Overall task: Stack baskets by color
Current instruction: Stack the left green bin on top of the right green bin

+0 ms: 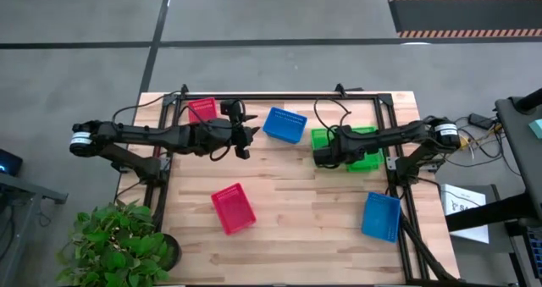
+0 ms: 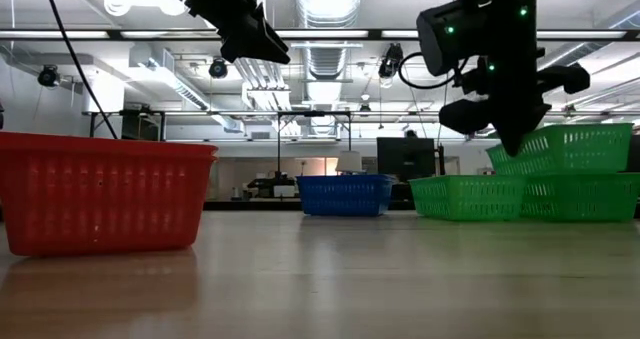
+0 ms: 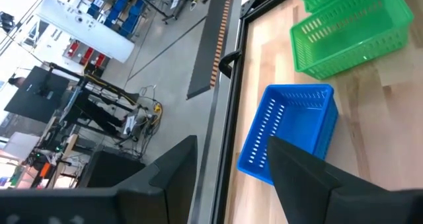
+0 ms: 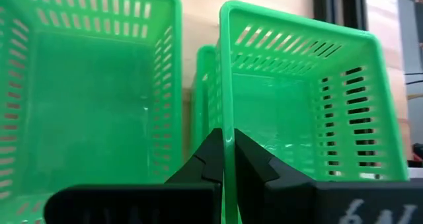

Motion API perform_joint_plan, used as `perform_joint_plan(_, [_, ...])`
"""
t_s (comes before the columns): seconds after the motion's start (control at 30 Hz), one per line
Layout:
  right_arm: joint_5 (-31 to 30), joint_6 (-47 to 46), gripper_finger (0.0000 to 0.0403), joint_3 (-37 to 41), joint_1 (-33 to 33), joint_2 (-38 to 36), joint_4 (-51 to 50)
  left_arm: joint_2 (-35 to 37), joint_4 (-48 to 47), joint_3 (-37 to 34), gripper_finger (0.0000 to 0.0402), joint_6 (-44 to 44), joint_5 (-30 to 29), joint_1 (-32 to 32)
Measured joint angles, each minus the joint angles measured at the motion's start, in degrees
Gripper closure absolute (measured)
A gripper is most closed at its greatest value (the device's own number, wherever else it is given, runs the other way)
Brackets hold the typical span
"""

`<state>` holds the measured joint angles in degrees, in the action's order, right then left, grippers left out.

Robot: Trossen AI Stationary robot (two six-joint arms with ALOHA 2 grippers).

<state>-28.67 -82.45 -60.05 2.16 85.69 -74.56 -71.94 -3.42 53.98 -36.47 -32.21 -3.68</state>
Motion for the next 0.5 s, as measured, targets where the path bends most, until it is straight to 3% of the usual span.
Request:
perform_joint_plan(0.27, [0.0, -1.3, 0.0388, 2.7, 0.0, 0.0, 1.6, 0.0, 0.0, 0.0, 0.0235, -0.1, 0.0, 0.0])
perform_joint_plan(0.5, [0.0, -1.4, 0.0326, 3.0, 0.0, 0.0, 1.7, 0.0, 0.0, 0.0, 0.0235, -0.2, 0.0, 0.0])
